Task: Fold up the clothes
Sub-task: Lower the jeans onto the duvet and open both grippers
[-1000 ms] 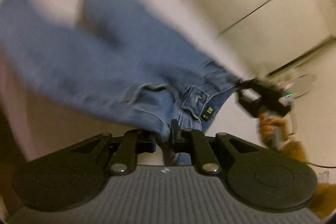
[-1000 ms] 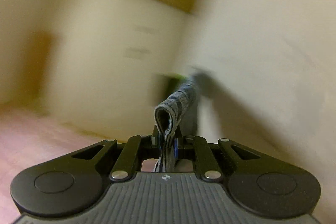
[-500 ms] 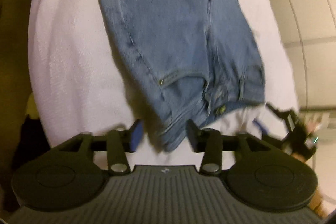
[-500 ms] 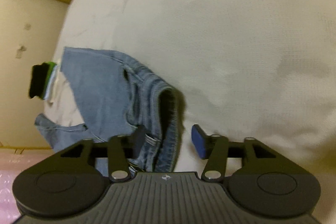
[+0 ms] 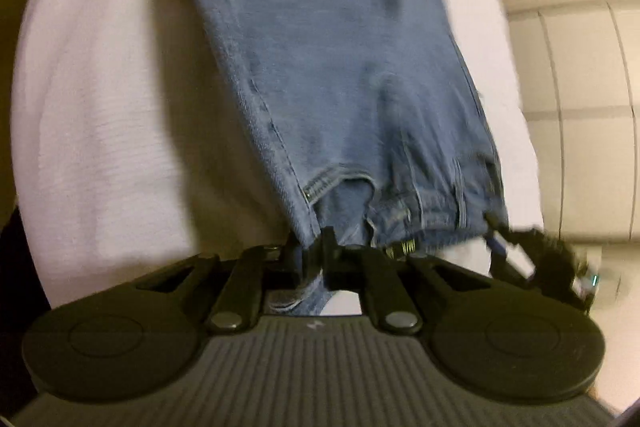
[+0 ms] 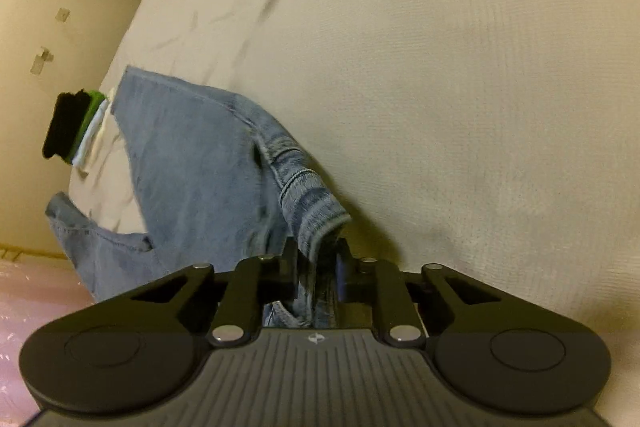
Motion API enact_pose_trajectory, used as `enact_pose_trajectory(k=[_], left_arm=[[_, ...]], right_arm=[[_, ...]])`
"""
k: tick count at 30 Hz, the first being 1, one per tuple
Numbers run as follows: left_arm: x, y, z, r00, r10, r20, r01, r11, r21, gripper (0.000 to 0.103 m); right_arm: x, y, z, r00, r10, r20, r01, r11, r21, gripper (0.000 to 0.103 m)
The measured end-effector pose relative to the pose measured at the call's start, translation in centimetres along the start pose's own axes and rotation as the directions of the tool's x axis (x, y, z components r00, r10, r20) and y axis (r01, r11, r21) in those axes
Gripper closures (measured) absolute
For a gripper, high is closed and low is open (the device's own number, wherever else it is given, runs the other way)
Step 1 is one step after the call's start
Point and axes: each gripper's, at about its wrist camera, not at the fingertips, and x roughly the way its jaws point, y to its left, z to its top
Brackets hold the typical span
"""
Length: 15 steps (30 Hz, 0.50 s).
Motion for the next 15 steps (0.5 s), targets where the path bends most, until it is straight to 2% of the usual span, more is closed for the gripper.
enact_pose_trajectory(k=[2, 4, 6, 7, 8, 10, 12, 13, 14, 15], left_arm=[[-0.3, -1.2, -0.9, 0.999, -0.013, -0.039, 0.014, 0.999, 0.038, 0.098], [0.9, -1.9, -2.4, 0.995, 0.013, -0.096, -0.006, 0.997, 0.071, 0.096], [3.4, -1.6, -3.7, 0.983, 0.095, -0.158, -0.083, 0.993, 0.084, 0.090], [4.6, -1.4, -4.1, 0.970, 0.153, -0.188, -0.139, 0.986, 0.088, 0.084], [5.0, -1.4, -4.0, 0.962, 0.176, -0.208, -0.160, 0.983, 0.092, 0.083], [4.6, -1.8, -3.2, 0.958, 0.164, -0.235, -0.145, 0.985, 0.098, 0.082], [3.0, -2.6, -2.4, 0.955, 0.180, -0.236, -0.143, 0.976, 0.164, 0.080], [2.0, -3.1, -2.1, 0.954, 0.191, -0.233, -0.144, 0.968, 0.206, 0.077], [1.1, -3.6, -1.7, 0.952, 0.203, -0.228, -0.145, 0.958, 0.247, 0.076], [0.2, -3.9, -1.2, 0.950, 0.219, -0.222, -0.153, 0.948, 0.280, 0.075]], right_arm=[[-2.8, 0.2, -0.1, 1.000, 0.001, 0.028, -0.001, 1.000, 0.014, 0.090], [-4.5, -0.9, -0.1, 0.997, -0.046, 0.058, 0.043, 0.998, 0.050, 0.090], [-5.5, -3.0, -0.2, 0.988, -0.130, 0.082, 0.120, 0.986, 0.119, 0.089], [-5.5, -4.2, -0.4, 0.983, -0.162, 0.082, 0.149, 0.978, 0.149, 0.088], [-5.0, -5.3, -0.5, 0.983, -0.172, 0.058, 0.160, 0.973, 0.166, 0.085], [-4.6, -6.0, -0.9, 0.976, -0.219, 0.006, 0.214, 0.958, 0.189, 0.063], [-5.4, -4.8, -1.6, 0.959, -0.281, 0.022, 0.276, 0.950, 0.144, 0.046], [-6.2, -3.9, -2.1, 0.944, -0.327, 0.045, 0.321, 0.941, 0.111, 0.038], [-7.0, -3.0, -2.8, 0.922, -0.380, 0.069, 0.374, 0.923, 0.086, 0.023], [-7.7, -2.3, -3.6, 0.906, -0.414, 0.086, 0.409, 0.910, 0.064, 0.019]])
